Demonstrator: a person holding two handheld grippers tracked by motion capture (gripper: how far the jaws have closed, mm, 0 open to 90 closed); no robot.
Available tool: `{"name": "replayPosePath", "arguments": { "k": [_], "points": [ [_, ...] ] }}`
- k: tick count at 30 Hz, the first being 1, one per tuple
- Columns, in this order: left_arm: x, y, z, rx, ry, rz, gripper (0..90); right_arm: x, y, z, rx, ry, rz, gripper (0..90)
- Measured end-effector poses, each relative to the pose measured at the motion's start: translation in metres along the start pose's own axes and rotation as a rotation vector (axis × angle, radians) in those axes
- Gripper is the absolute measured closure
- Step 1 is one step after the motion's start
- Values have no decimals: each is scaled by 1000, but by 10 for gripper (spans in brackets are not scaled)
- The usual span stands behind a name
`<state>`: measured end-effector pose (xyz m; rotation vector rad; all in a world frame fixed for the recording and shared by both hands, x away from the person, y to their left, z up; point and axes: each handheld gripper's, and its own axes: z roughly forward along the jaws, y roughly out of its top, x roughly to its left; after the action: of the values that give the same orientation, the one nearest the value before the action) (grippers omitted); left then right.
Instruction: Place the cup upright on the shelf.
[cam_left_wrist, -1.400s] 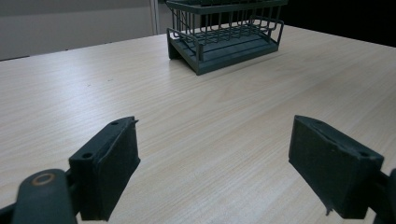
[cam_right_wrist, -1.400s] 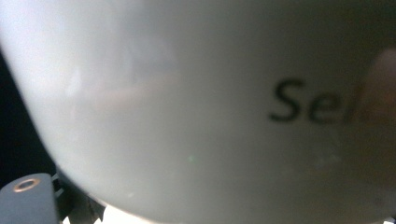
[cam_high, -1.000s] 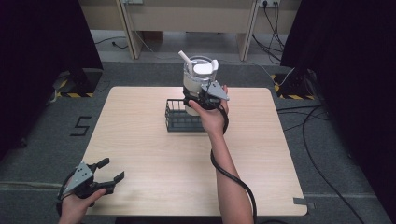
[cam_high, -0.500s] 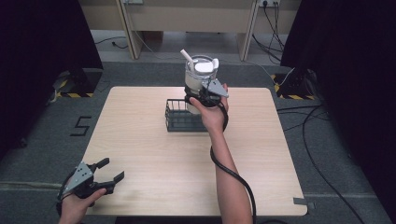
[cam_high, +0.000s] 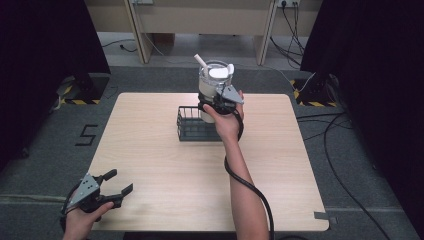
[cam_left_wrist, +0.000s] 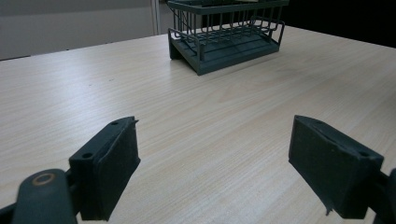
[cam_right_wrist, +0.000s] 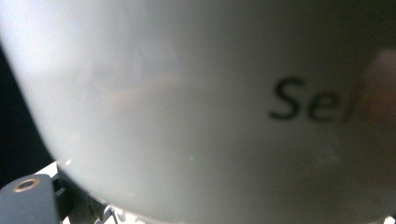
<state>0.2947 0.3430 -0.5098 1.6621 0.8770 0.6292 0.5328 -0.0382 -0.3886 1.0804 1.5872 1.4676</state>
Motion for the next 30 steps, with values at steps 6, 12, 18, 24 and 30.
{"name": "replayPosePath", "arguments": {
  "k": [6, 12, 18, 24, 30],
  "points": [
    [0, 0, 0, 0, 0, 1, 151, -1, -5, 4, 10, -5, 4, 105],
    [0, 0, -1, 1, 0, 4, 151, -2, -8, 6, 20, -12, 10, 105],
    [0, 0, 0, 2, -1, 5, 151, -2, -13, 9, 30, -15, 12, 105],
    [0, 0, 0, 1, -1, 4, 151, -2, -17, 11, 41, -20, 14, 105],
    [0, 0, -1, 1, -2, 6, 151, -3, -26, 14, 57, -27, 11, 104]
  ]
}}
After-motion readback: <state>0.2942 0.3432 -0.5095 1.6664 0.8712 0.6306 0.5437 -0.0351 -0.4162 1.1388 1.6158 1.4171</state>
